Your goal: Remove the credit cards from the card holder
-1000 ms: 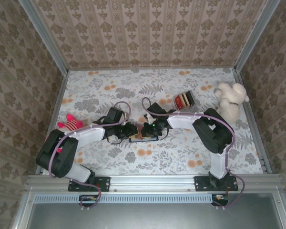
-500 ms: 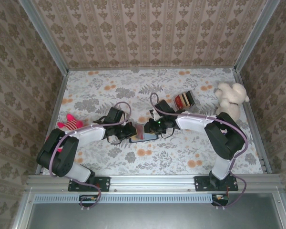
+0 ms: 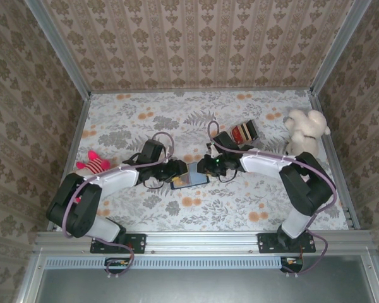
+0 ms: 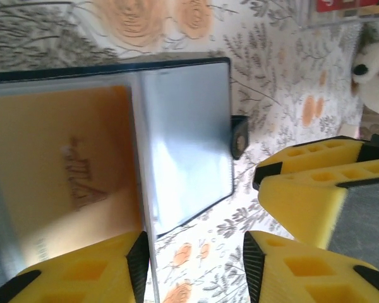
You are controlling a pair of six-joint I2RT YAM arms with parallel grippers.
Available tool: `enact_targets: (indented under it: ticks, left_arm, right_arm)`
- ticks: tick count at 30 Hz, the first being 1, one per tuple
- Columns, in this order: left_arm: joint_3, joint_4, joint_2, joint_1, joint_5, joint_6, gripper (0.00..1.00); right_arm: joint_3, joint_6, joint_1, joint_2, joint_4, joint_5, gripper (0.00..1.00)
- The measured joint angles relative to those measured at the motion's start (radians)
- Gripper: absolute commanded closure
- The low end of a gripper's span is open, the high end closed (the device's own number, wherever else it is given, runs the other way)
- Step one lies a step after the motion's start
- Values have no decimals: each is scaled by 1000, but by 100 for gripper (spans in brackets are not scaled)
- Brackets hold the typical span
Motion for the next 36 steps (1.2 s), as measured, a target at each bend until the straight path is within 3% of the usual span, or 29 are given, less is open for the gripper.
enact_targets:
  ticks: [7,23,27,32,36]
  left_arm:
    - [21,58,68,-48,14,-36,36]
    - [88,58,103,-54,-13,-39,31]
    - [75,29,86,-37,-57,-50,37]
    - [42,16,74,-18,-92,-82,59]
    - [41,14,83,-18,-104,-99,67]
  right_arm:
    - [-23,3,-30,-137,-2,56,71]
    - [-35,-1,-57,-177,-31,97,71]
    - [-13,-15,-44,-127,-47,87,77]
    - [48,-36,-1,-9,-64,71,85]
    - [95,-40,14,50,-85,73,86]
